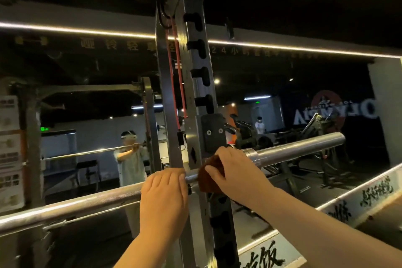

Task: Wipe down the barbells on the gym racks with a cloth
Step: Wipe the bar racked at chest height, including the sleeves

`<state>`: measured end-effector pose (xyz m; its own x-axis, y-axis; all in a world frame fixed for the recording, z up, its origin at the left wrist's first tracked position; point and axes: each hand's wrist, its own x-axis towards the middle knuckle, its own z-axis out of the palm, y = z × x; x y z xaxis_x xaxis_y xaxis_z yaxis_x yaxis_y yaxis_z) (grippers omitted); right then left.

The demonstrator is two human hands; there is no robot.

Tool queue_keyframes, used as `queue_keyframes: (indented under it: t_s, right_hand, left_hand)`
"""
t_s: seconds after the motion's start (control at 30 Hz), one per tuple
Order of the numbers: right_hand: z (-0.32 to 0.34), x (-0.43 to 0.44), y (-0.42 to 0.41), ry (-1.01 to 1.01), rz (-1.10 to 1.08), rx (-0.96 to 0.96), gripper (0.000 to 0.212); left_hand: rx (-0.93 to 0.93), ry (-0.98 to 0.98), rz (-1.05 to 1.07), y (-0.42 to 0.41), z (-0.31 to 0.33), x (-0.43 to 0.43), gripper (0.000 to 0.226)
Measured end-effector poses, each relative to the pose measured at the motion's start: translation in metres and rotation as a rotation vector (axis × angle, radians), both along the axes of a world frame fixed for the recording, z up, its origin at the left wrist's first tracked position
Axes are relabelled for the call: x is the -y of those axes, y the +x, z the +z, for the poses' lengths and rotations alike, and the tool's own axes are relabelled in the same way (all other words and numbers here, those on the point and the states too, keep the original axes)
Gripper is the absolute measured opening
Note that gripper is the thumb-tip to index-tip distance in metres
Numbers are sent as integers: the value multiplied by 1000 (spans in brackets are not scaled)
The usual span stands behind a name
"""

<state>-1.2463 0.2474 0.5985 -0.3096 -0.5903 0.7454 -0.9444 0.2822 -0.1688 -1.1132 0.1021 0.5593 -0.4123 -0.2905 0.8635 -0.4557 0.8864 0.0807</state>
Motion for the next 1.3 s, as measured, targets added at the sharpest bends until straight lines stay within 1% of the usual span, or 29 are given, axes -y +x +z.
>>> queue_keyframes:
  t_s: [0.07, 0.13, 0.2, 0.27, 0.33, 0.37, 0.4, 0.43, 0.47, 0.5, 0.57, 0.6, 0.67, 0.73, 0.83, 0.93, 1.0, 1.1, 1.17, 1.3]
  right_hand:
    - [6, 1, -7, 21, 11, 50, 30]
    - [10, -4, -17, -52, 38, 160, 25]
    - [12, -16, -33, -200, -14, 230, 19]
    - [13, -31, -51, -414, -88, 271, 13]
    - [12, -41, -63, -614, -139, 230, 13]
    - [11, -41, -67, -627, -131, 227, 14]
    - [8, -38, -69, -569, -90, 251, 12]
    - [0, -33, -68, -451, -36, 282, 10]
    - [-11, -28, -66, -329, 14, 284, 10]
    - [-22, -24, -64, -268, 60, 245, 15]
    - [-39, -23, -63, -282, 123, 143, 25]
    - [-43, -23, -65, -297, 133, 102, 27]
    - [-39, -22, -74, -310, 117, 64, 17]
    - [-26, -18, -83, -322, 110, 108, 9]
    - [-14, -10, -85, -324, 123, 195, 13]
    - [-35, -14, -80, -335, 159, 136, 21]
    - [-52, -20, -81, -315, 197, 76, 24]
    - [-50, -24, -90, -258, 222, 61, 25]
    - [-34, -21, -98, -214, 201, 61, 24]
    - [-5, -9, -108, -159, 153, 122, 19]
  left_hand:
    - [5, 11, -1, -2, 0, 2, 56]
    - [24, 0, -11, -3, -3, 6, 56]
    - [25, -21, -21, -2, -6, 7, 54]
    - [9, 12, -31, -3, -5, 4, 54]
    - [7, 58, -29, -4, -1, -1, 57]
    - [2, 63, -29, -5, 1, -4, 59]
    - [-2, 69, -35, -5, 3, -7, 62]
    - [1, 76, -40, -6, 5, -8, 65]
    - [17, 81, -47, -6, 5, -10, 67]
    - [40, 79, -66, -6, 6, -13, 70]
    - [76, 86, -127, -8, 9, -17, 71]
    - [87, 96, -154, -10, 10, -20, 69]
    - [114, 110, -195, -18, 13, -29, 63]
    - [121, 114, -233, -32, 15, -37, 61]
    - [98, 131, -301, -56, 17, -48, 66]
    - [117, 127, -324, -77, 13, -61, 63]
    - [139, 110, -294, -85, 11, -67, 53]
    - [197, 35, -148, -89, 16, -72, 35]
    - [233, -11, -71, -90, 23, -76, 30]
    - [266, -89, 28, -96, 37, -85, 31]
